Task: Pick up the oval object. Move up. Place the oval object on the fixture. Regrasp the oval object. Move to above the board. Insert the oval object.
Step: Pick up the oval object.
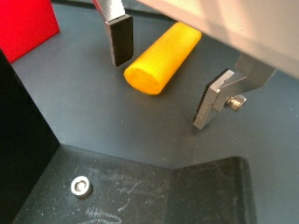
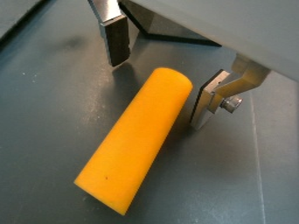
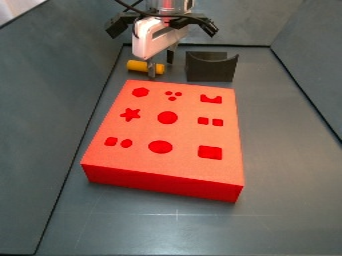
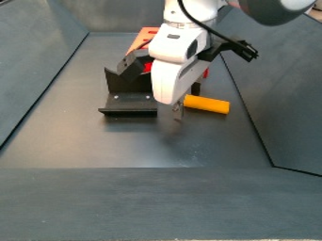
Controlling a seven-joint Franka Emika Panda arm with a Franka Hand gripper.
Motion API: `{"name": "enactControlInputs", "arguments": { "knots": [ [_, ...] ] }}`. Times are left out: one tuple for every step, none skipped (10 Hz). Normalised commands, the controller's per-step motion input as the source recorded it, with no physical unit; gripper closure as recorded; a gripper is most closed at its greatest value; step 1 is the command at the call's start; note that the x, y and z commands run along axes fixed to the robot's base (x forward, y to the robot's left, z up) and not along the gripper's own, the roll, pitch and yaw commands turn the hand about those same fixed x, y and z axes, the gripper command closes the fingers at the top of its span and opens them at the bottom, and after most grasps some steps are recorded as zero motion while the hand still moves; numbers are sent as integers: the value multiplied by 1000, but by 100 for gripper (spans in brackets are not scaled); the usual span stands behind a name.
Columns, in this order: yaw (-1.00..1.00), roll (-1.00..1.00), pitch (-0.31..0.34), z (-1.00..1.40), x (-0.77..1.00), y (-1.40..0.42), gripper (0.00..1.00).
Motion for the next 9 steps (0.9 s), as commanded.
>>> {"name": "enactControlInputs", "arguments": {
  "knots": [
    [440,-159,-194,-109,-574,-71,0],
    [663,-150,-164,0,-309,-151,0],
    [869,-74,-100,0,-69,-194,0],
    [731,-143,-249,40,-37,-294,0],
    [426,327,-270,0,0,-763,0],
    [597,434,-287,126,-174,-780,0],
    [849,226,-244,180,-149,-446,0],
    [891,190,-224,183,-131,-386,0],
    [886,177,-226,183,-126,-383,0]
  ]
}}
